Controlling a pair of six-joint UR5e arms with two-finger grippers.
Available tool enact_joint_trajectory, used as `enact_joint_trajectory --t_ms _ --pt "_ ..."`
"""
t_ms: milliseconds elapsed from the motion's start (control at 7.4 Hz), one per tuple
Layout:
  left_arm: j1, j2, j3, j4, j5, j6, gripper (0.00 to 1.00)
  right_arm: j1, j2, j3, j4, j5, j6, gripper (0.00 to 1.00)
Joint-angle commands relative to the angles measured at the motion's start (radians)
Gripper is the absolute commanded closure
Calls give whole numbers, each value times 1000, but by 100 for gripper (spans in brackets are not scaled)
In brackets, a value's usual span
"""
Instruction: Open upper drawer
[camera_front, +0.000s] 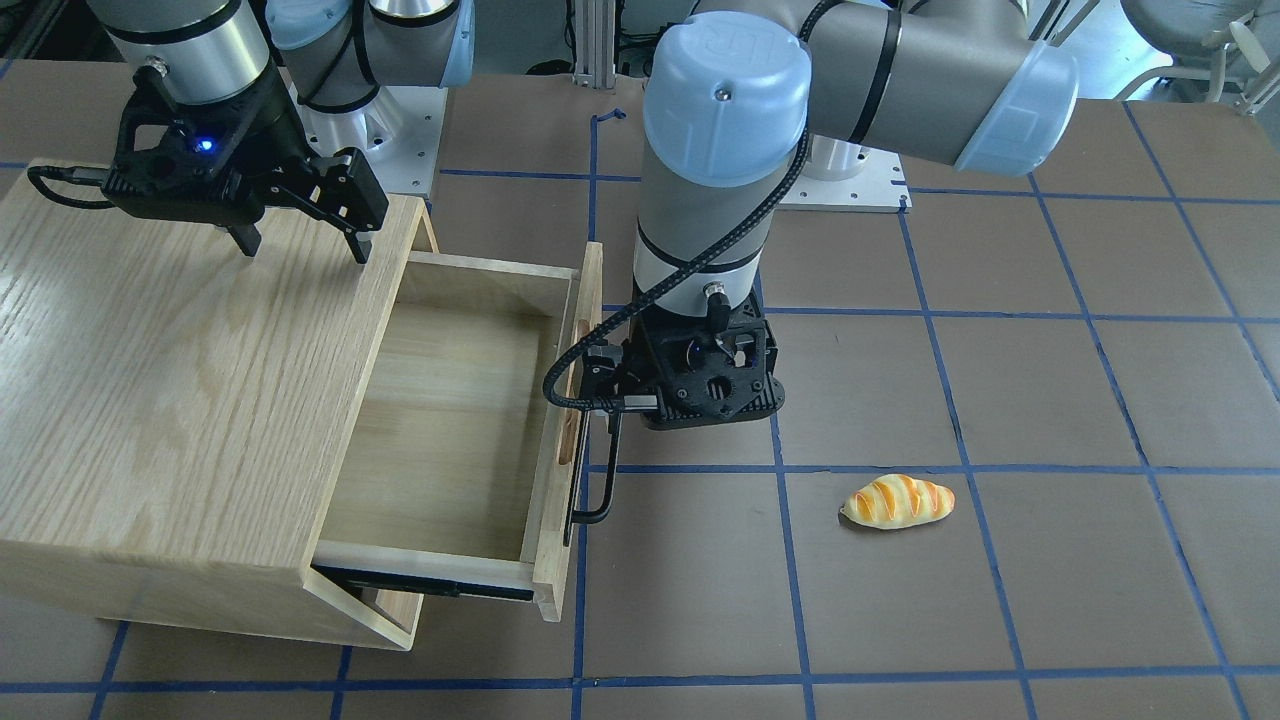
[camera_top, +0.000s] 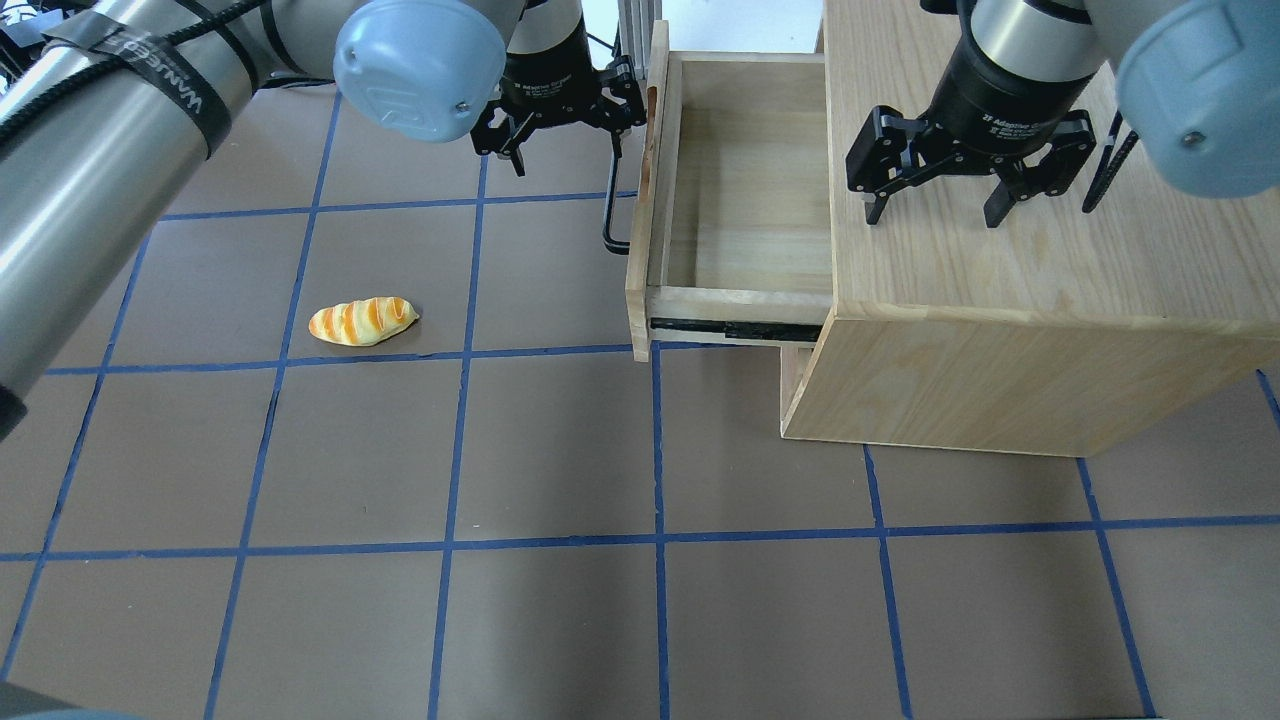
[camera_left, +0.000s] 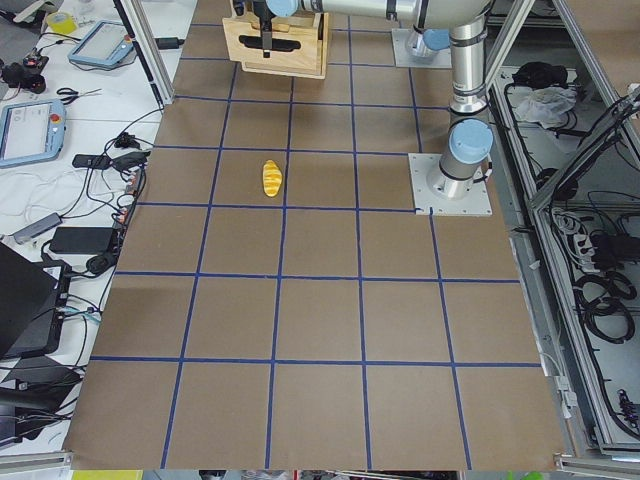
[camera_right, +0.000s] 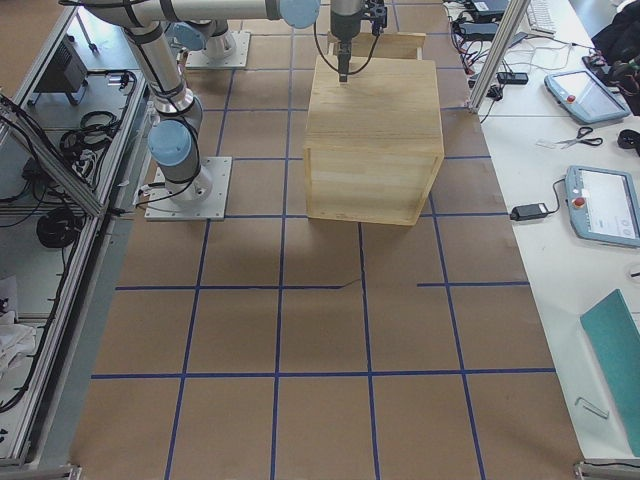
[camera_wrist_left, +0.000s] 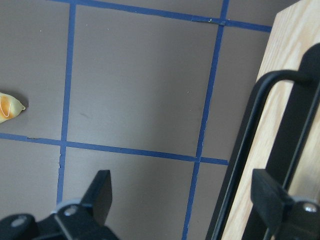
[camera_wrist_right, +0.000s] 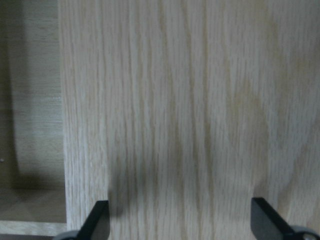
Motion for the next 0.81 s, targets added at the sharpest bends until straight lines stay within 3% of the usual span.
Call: enact_joint_trajectory --t_ms 0,676 --pt "52 37 23 -57 -5 21 0 0 0 0 0 -1 0 0" --pt "226 126 21 -141 4 315 0 0 0 0 0 -1 0 0"
